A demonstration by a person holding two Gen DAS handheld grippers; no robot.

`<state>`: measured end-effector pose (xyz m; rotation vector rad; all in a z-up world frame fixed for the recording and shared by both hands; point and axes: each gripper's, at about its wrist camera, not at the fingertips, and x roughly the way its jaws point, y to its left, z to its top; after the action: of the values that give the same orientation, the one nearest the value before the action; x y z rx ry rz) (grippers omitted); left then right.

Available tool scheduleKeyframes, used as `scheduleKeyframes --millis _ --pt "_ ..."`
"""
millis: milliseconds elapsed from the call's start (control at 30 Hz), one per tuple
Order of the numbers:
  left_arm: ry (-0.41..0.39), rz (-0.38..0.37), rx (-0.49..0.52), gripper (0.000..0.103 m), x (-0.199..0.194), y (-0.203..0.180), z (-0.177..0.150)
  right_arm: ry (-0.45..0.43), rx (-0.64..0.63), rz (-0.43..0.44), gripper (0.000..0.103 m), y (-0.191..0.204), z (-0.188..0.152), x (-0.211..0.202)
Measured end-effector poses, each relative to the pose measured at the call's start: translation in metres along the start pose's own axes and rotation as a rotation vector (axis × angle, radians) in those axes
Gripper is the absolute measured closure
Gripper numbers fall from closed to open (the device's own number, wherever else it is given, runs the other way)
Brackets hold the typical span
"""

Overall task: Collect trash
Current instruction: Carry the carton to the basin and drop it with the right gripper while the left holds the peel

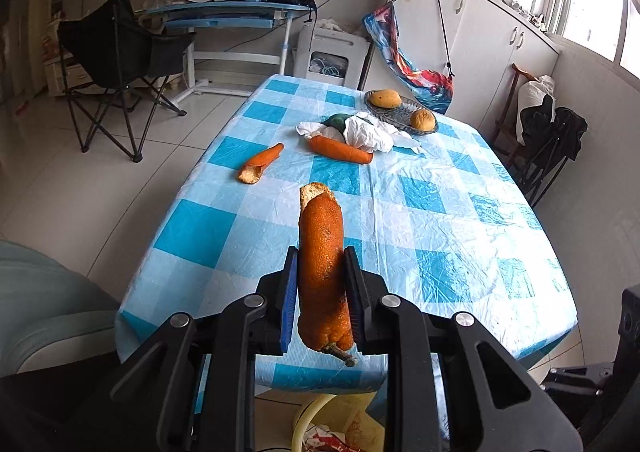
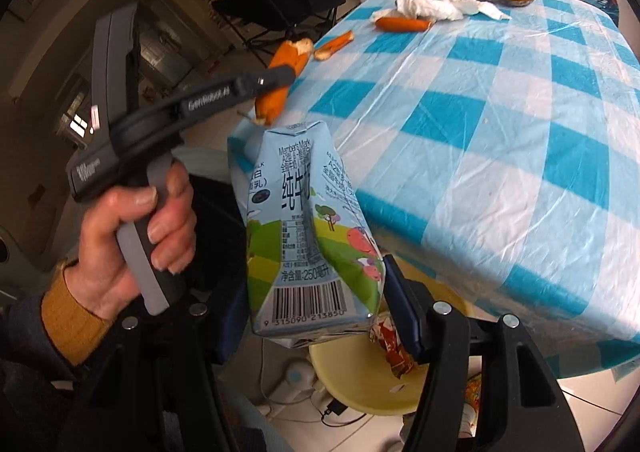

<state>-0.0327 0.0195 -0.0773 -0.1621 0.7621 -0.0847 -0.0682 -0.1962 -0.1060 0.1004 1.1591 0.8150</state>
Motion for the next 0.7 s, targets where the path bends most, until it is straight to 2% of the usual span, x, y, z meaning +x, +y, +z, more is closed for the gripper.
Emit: scheduleKeyframes --millis 133,233,300,400,533,700 --pt "-0.002 -0.004 -0.001 0.082 -0.012 0.005 -0.011 0.084 -0.043 -0.037 0.043 0.007 -0.013 0.018" --pt "0.003 -0.011 0.001 0.082 -0.019 0.008 -0.018 0.111 -0.063 -0.071 0.044 0.01 -0.019 0.025" --pt "0.006 -0.016 0.007 0.082 -0.023 0.007 -0.023 0.131 -0.064 -0.094 0.055 0.009 -0.022 0.03" --pt "0.014 -0.028 0.018 0.082 -0.028 0.006 -0.03 0.151 -0.062 -0.161 0.057 0.0 -0.023 0.039" --pt "0.028 -0.044 0.034 0.082 -0.034 0.002 -0.039 0.126 -0.007 -0.191 0.057 -0.014 -0.026 0.037" --pt "0.074 -0.09 0.077 0.082 -0.037 -0.007 -0.055 0.032 0.073 -0.206 0.053 -0.024 -0.025 0.012"
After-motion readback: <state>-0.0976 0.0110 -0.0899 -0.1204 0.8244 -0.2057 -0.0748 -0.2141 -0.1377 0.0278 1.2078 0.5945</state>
